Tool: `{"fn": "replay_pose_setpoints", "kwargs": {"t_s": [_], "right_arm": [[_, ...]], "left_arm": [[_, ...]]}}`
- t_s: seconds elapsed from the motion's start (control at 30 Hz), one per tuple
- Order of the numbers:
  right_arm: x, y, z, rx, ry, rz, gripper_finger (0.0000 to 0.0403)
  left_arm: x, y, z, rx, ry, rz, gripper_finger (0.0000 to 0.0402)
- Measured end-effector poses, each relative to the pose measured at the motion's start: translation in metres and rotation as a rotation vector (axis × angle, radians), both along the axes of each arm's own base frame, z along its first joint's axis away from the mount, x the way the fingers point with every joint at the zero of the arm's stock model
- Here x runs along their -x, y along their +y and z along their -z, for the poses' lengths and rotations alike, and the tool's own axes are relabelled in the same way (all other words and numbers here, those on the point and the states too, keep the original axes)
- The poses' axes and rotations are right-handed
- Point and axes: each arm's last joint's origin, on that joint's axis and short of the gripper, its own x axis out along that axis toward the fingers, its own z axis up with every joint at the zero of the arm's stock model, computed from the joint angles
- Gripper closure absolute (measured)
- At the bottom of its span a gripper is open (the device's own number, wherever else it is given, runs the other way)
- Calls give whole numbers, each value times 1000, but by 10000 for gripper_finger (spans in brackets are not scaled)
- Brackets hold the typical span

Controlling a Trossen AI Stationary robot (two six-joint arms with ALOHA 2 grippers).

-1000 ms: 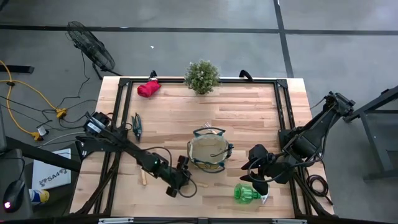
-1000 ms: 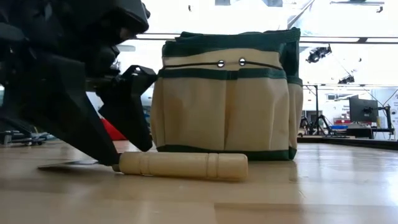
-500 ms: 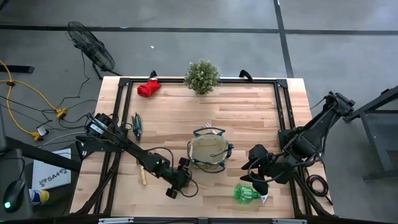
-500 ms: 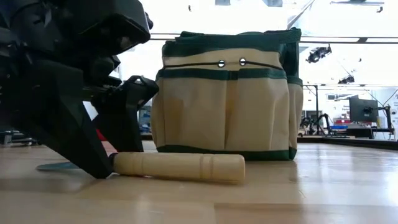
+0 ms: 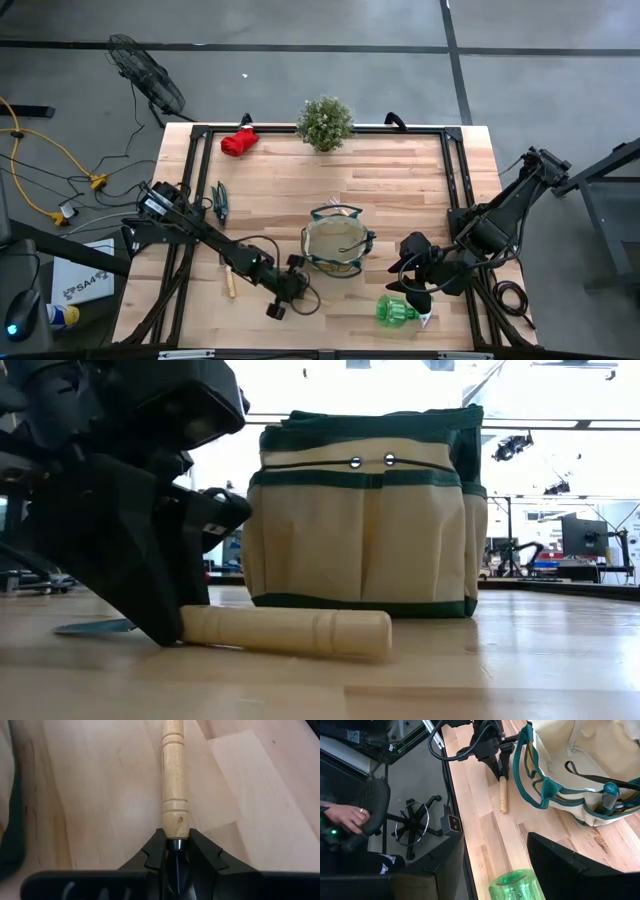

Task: Pick & Place Garden tools in Gardening bag
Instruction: Put the right brown trowel into the brown gardening bag

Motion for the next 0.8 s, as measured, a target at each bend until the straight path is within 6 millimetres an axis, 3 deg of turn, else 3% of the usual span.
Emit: {"fn": "replay_pose_setpoints", "kwargs": {"t_s": [0.17,0.43,0.6,0.8], "right_arm": [[0,0,0,-1,1,-1,192],[0,0,0,-32,8,26,192],[-1,1,-1,-41,-4,27,192],[-5,1,-7,-18,-102,78,192]], "left_arm": [[-5,-4,-22,54,19,-49,352],[-28,-24,-100,22,-101,-67,351],[-36,-30,-155,-180,-278,-194,349],[-41,-20,-202,-418,-470,-495,348]]}}
